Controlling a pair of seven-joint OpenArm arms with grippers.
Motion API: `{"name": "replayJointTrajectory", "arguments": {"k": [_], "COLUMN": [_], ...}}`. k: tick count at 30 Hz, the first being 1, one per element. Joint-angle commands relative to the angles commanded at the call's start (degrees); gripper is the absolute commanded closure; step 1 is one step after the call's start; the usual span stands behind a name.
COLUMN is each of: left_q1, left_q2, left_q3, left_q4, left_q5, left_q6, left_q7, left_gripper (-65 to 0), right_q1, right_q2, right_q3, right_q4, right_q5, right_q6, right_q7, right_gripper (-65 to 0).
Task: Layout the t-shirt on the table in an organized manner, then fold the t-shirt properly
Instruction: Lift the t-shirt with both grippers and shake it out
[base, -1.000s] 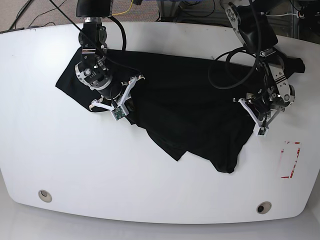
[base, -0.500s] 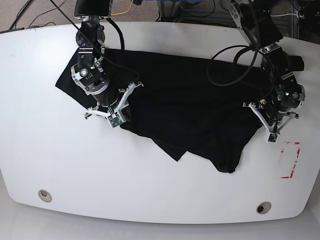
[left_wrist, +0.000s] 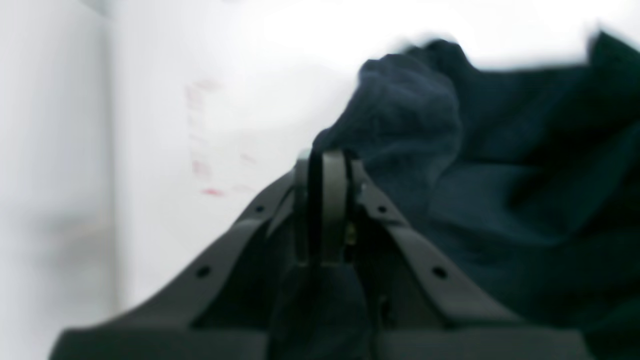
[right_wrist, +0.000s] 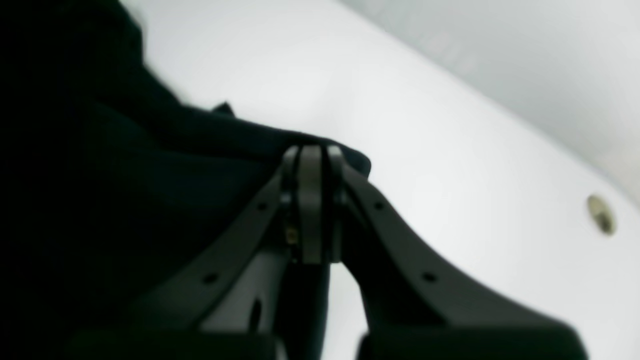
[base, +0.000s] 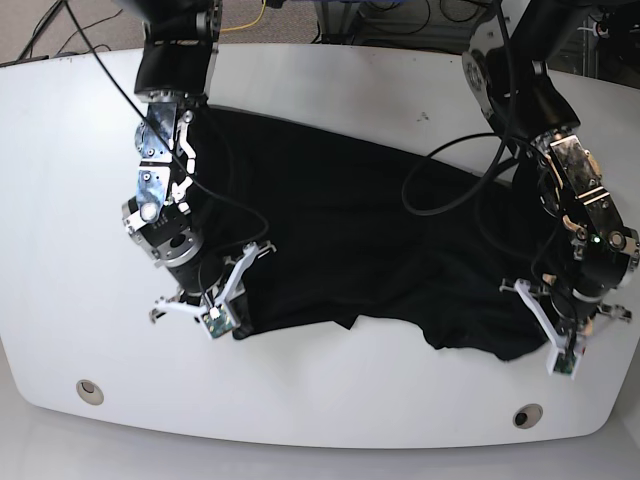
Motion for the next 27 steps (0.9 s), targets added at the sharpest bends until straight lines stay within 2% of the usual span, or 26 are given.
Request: {"name": "replayJointTrajectory", "arguments": {"k": [9, 19, 21, 23, 27], "left_q1": [-14.95, -31.65, -34.81, -38.95, -42.64], "left_q2": [-2.02, -2.02, -1.93, -1.93, -1.85], "left_q3": [-0.18, -0.18, -0.09, -0.09, -0.09], "left_q4": [1.05, -0.35, -2.02, -4.13, -6.95], "left_q5": [0.09, 0.26, 0.18, 0.18, 0.09], "left_q6": [0.00, 0.18, 0.26, 0.26, 0.26], "left_q7": [4.75, 5.27, 5.27, 5.27, 5.10], "left_gripper": [0.0, 0.0, 0.0, 0.0, 0.0], "right_q1": [13.54, 25.93, 28.04, 30.33, 31.56], "right_q2": [5.01, 10.99, 11.87, 12.84, 14.33], "right_q3": [0.26, 0.26, 0.26, 0.44, 0.70], "right_q4": [-2.02, 0.88, 1.32, 2.73, 5.45], "right_q5": [0.00, 0.44, 0.44, 0.00, 0.00], "right_q6": [0.26, 0.35, 0.97, 2.29, 2.90], "right_q7": [-5.27, -11.34, -12.48, -13.89, -16.09], "right_gripper": [0.0, 0.0, 0.0, 0.0, 0.0]}}
